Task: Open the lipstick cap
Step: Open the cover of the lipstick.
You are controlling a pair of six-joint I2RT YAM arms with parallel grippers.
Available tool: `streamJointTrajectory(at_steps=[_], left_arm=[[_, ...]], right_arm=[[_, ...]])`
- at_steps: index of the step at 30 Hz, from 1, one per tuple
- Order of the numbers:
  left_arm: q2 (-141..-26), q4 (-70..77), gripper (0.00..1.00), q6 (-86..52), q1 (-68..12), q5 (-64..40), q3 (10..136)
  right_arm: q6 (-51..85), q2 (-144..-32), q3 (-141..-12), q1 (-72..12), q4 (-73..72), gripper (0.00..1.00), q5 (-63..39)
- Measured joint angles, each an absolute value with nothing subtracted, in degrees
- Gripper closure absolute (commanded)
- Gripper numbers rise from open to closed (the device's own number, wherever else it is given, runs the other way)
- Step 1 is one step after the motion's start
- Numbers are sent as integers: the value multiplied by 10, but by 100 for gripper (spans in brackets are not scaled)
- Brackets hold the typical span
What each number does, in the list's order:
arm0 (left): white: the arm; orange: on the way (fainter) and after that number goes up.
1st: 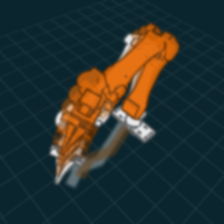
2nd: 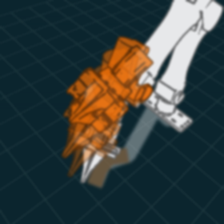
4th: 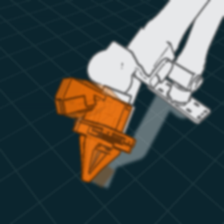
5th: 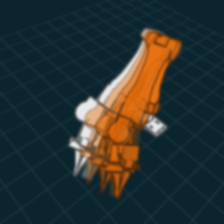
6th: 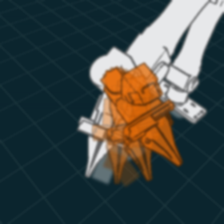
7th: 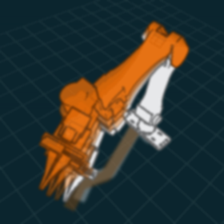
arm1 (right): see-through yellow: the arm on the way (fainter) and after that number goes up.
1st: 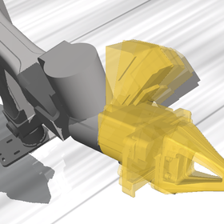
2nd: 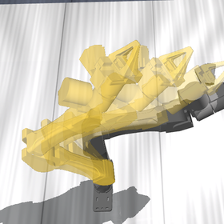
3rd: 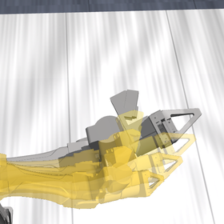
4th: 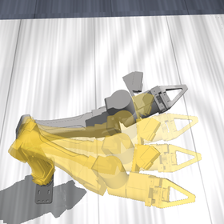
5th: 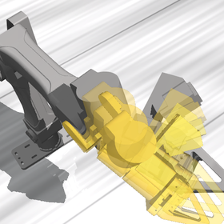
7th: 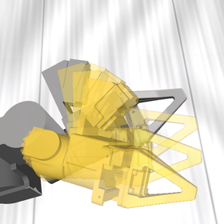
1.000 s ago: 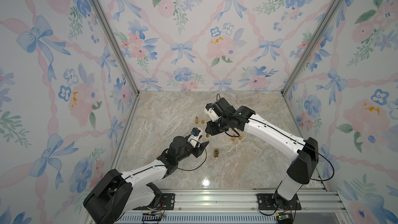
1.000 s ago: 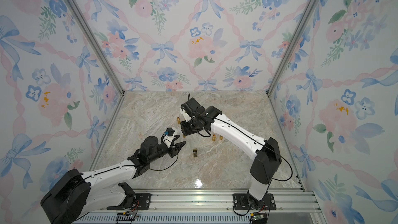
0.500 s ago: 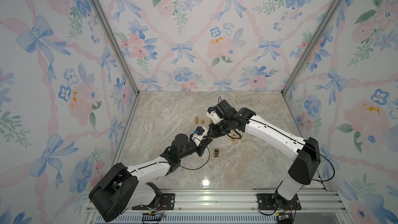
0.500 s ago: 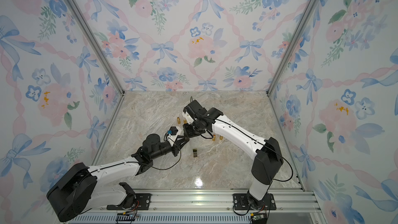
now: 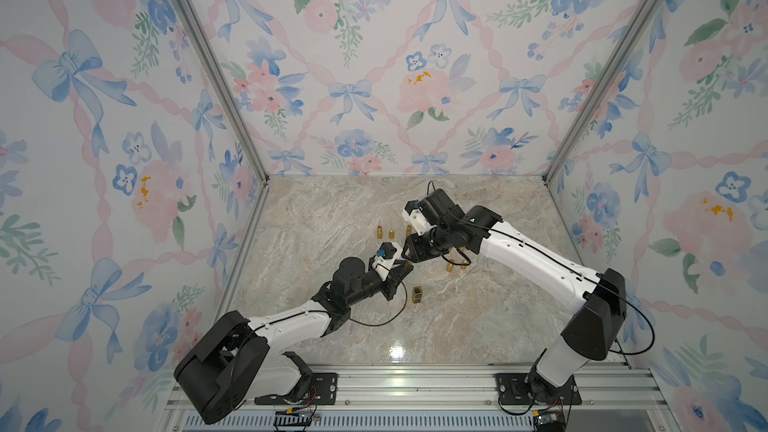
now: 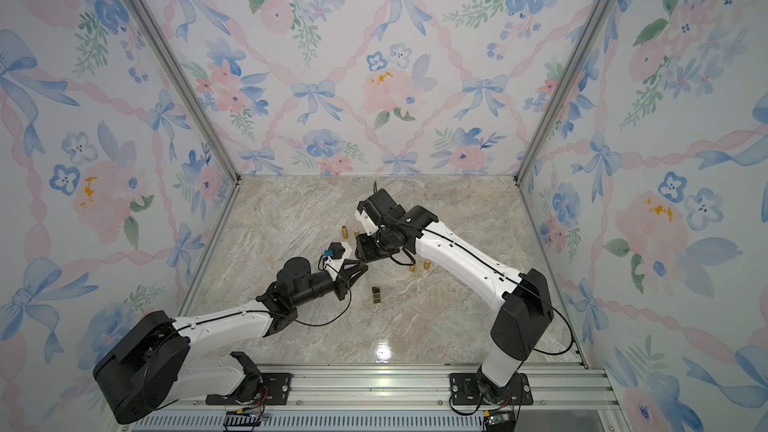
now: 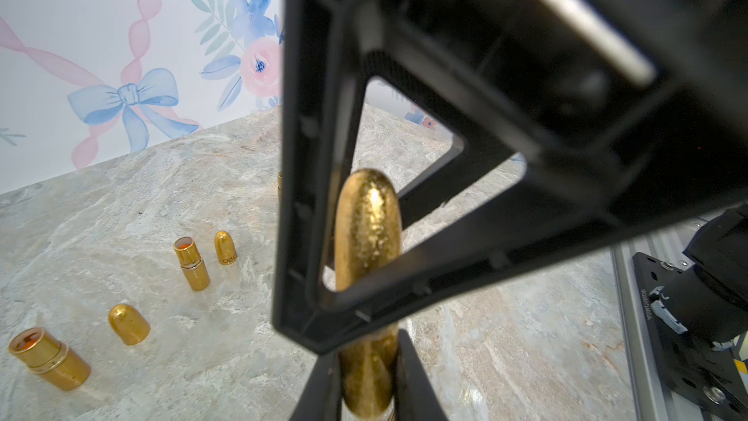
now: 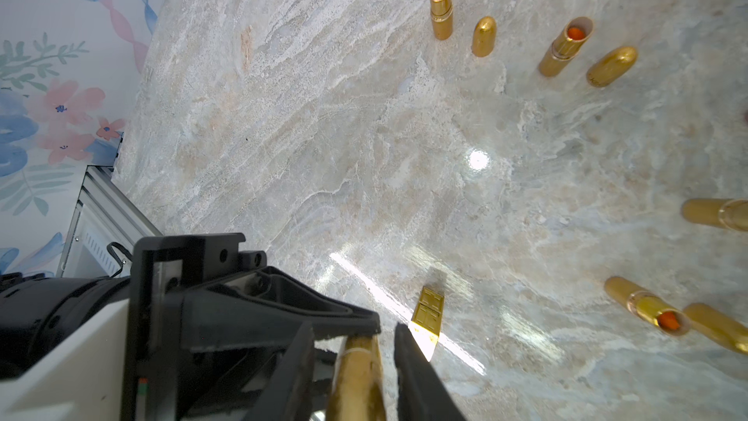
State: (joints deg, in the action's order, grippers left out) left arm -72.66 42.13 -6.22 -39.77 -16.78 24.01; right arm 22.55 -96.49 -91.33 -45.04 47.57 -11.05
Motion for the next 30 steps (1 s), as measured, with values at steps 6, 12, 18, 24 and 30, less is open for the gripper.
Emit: streamJointTrajectory(at_steps=[6, 12, 18, 24, 30], left_arm=[[-727, 421, 100, -68, -398, -159, 240], [-727, 421, 100, -75, -401, -148, 240], [-727, 422, 100, -76, -402, -142, 240], [-727, 436, 100, -77, -404, -138, 235], [-726, 437, 100, -72, -407, -120, 234]], right_arm=[[219, -965, -913, -450, 474, 75, -103], [218, -965, -913, -450, 472, 82, -103], [218, -964, -913, -450, 469, 84, -103], [218, -961, -913, -450, 470, 84, -103], [217, -961, -920, -450, 472, 85, -102]])
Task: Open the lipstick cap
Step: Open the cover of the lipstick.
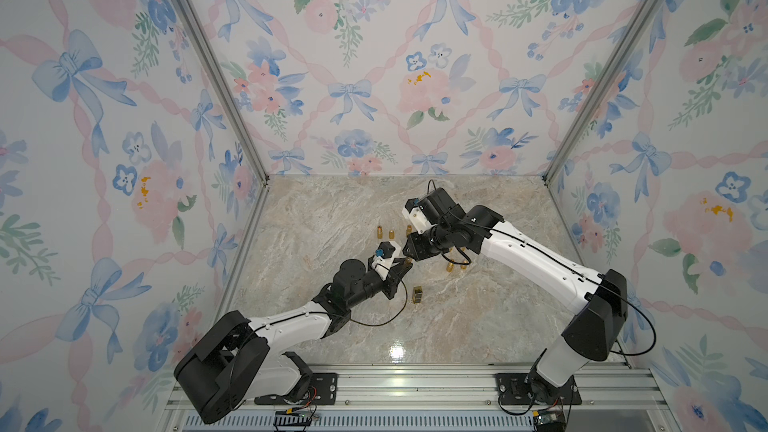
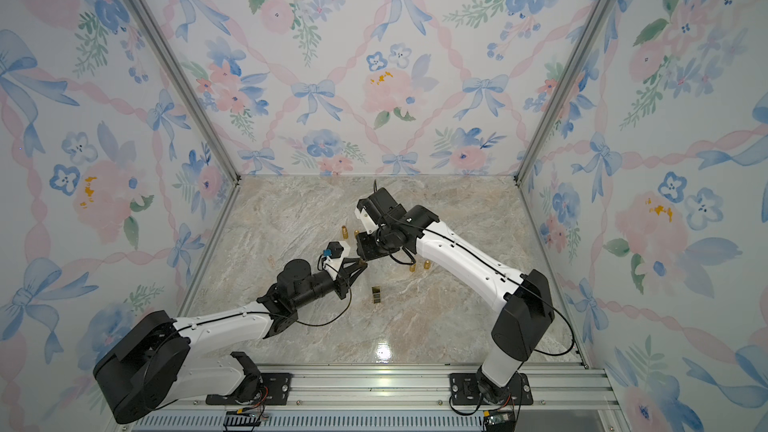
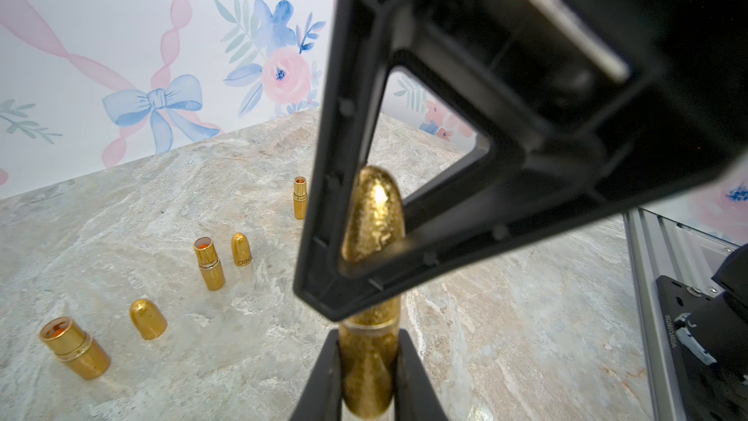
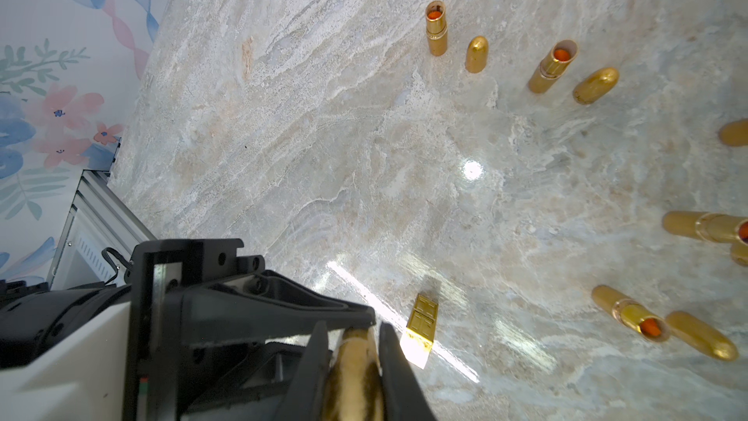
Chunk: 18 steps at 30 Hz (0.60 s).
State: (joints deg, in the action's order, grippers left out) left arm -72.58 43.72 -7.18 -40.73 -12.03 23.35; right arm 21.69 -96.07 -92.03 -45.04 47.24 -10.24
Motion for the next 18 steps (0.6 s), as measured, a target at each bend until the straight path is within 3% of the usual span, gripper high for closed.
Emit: streamJointTrajectory(at_steps=[9, 18], left_arm=[[-726, 437, 100, -60, -409, -113, 240], [-739, 337, 100, -60, -404, -74, 225]], right_arm=[[221, -955, -924, -442, 474, 85, -109], [234, -889, -919, -416, 448, 85, -107]])
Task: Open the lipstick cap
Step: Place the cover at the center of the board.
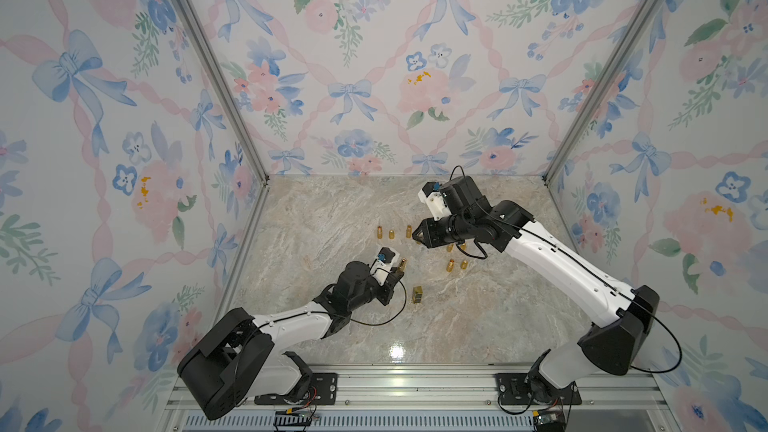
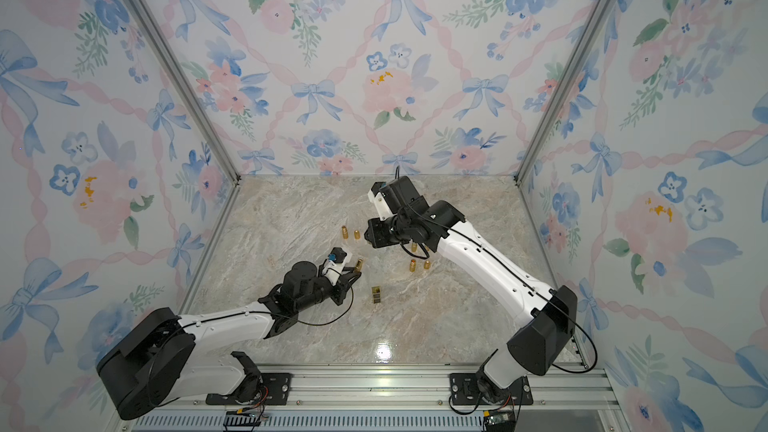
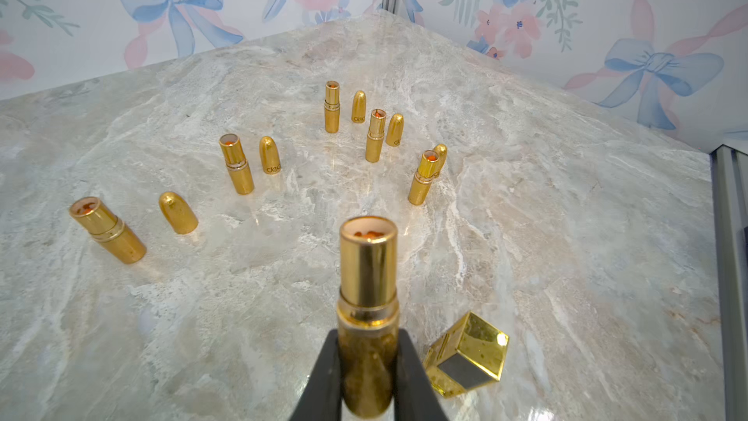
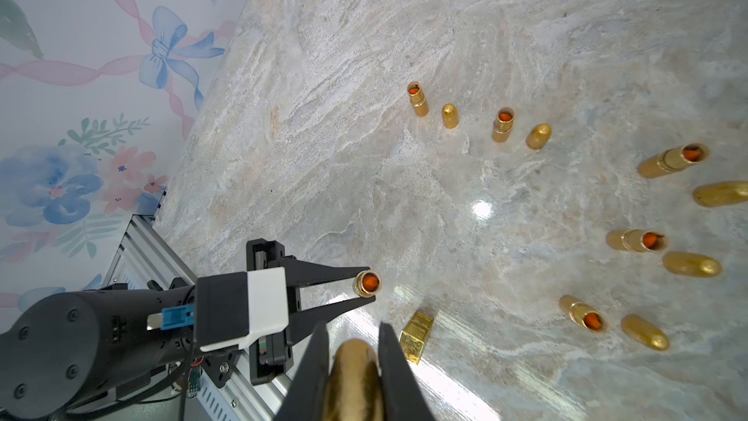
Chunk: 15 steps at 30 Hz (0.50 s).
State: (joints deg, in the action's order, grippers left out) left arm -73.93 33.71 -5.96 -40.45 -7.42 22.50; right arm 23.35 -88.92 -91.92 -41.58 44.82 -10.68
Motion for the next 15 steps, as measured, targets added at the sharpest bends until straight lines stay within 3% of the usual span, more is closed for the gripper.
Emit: streamJointTrajectory(at_steps=[15], left_arm=[[-652, 325, 100, -60, -404, -59, 218]], right_arm=[[234, -973, -775, -403, 336, 86, -23]])
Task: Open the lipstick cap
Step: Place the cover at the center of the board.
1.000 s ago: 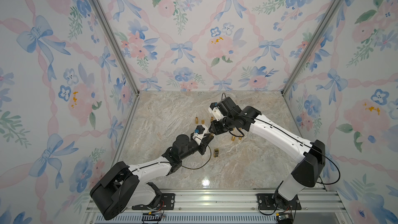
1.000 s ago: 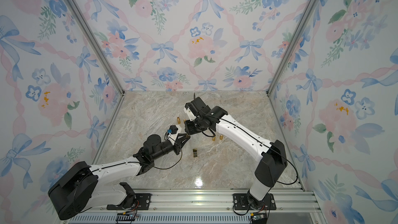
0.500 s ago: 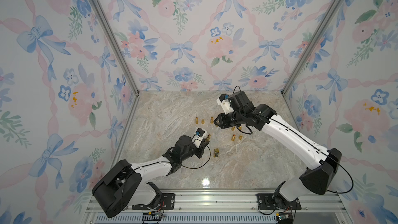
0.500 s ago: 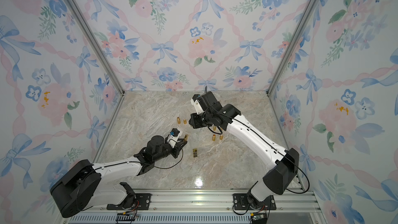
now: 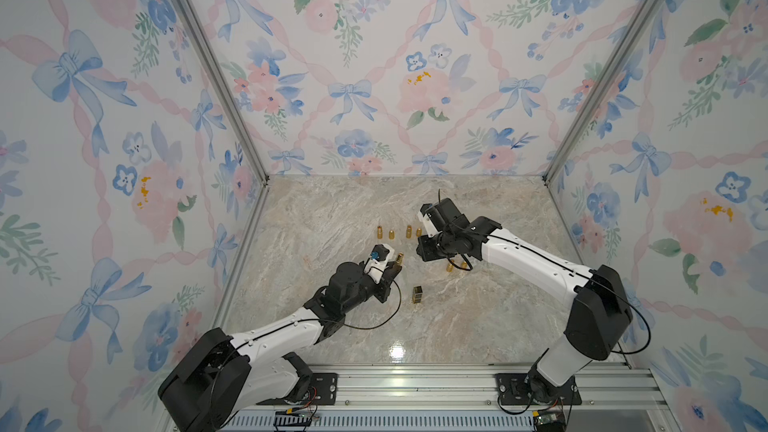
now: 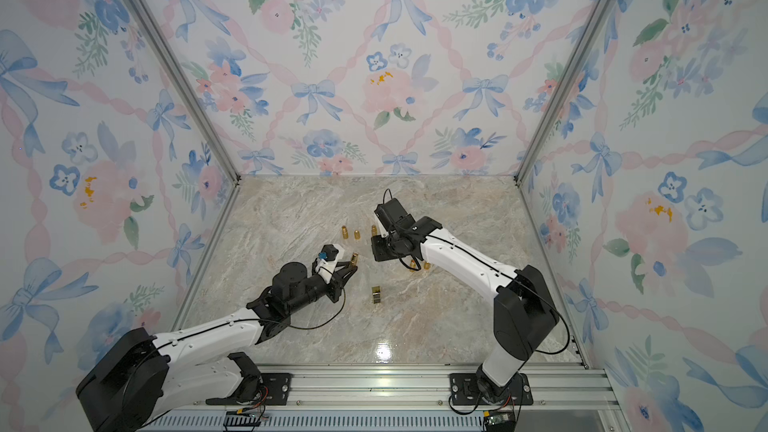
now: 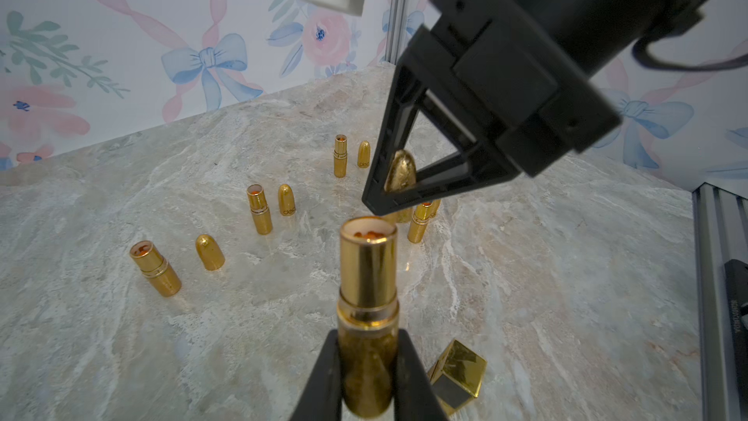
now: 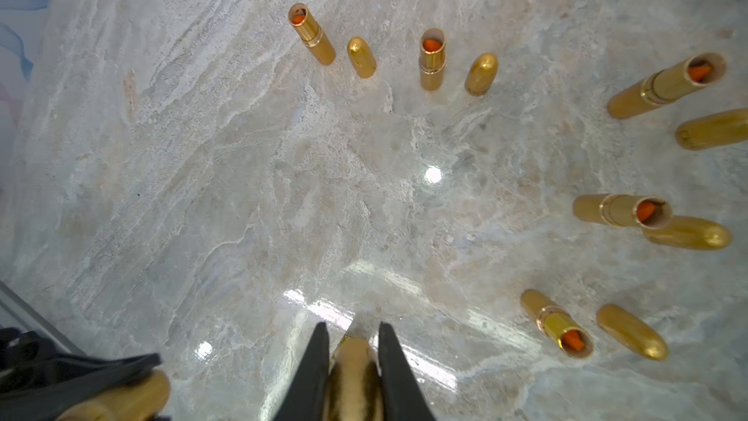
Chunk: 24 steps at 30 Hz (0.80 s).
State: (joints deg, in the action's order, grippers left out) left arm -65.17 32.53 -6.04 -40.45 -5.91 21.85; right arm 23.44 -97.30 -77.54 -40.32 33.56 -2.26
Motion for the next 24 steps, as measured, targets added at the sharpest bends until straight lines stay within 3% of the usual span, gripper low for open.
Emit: streamJointTrajectory(at_steps=[10, 24], left_arm=[[-639, 325, 100, -62, -404, -45, 211], [-638, 325, 100, -62, -404, -40, 211]], right_arm=[[238, -1075, -743, -402, 230, 85, 42], [240, -1121, -719, -402, 160, 85, 92]])
